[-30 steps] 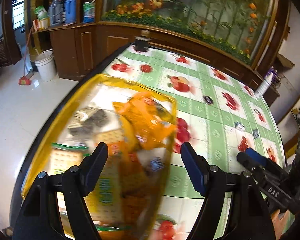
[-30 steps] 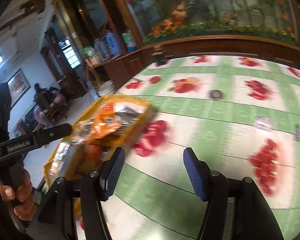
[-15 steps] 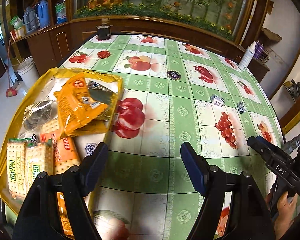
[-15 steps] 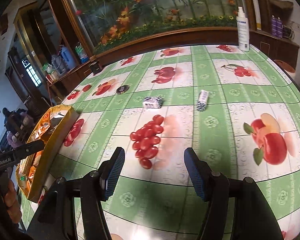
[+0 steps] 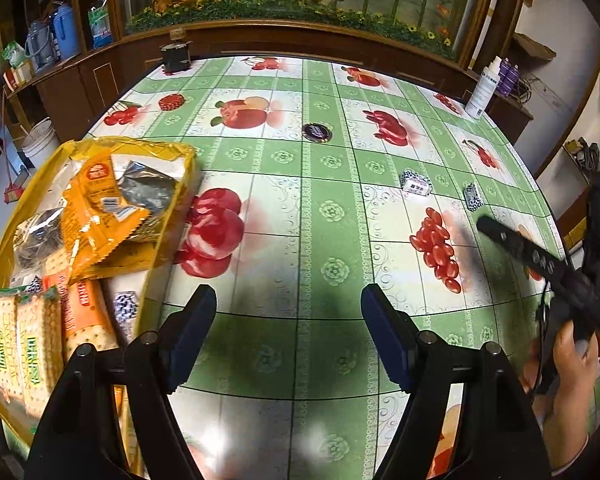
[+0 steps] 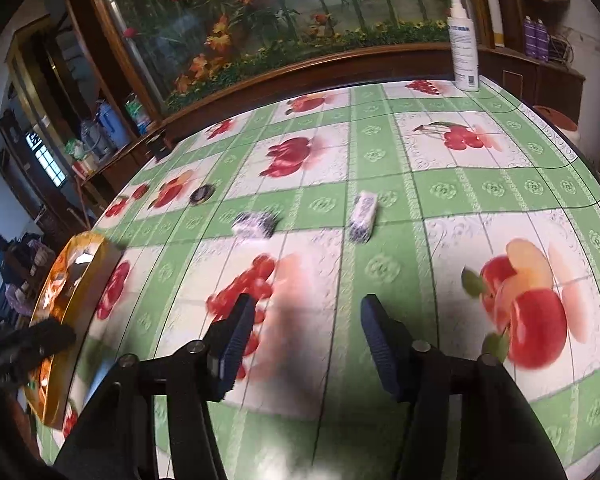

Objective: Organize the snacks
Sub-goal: 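Move both grippers back from the tray toward the two small milk boxes, then grasp a white milk box with the right gripper, then grasp the blue-patterned milk box with left gripper while right holds its milk box, then carry both milk boxes over the tray with left and right grippers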

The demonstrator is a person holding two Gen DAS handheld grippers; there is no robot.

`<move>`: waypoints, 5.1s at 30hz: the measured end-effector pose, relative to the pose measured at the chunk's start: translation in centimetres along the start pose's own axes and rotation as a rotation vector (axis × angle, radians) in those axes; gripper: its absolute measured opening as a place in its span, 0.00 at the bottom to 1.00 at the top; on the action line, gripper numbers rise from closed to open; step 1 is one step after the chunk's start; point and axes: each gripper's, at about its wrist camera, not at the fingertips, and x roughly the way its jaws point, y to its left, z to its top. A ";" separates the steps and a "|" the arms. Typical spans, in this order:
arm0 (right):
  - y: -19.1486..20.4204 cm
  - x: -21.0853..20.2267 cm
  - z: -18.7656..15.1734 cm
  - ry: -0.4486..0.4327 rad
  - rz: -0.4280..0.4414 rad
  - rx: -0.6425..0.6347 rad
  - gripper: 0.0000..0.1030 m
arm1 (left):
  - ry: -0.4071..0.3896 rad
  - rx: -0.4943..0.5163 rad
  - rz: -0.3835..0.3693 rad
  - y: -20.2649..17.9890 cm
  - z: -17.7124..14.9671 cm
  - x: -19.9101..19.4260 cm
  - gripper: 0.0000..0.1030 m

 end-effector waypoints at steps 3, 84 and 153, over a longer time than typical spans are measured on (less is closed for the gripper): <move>-0.6 1.5 1.7 0.002 -0.029 0.014 0.49 | 0.007 0.006 -0.011 -0.8 0.5 0.7 0.72; -4.1 -3.2 -0.3 -0.111 0.260 0.202 0.13 | -0.057 -0.006 0.115 -11.1 6.7 11.5 0.59; 26.9 -6.6 -7.3 -0.085 0.561 -0.399 0.14 | -0.255 -0.174 0.425 14.7 -9.0 -9.9 0.31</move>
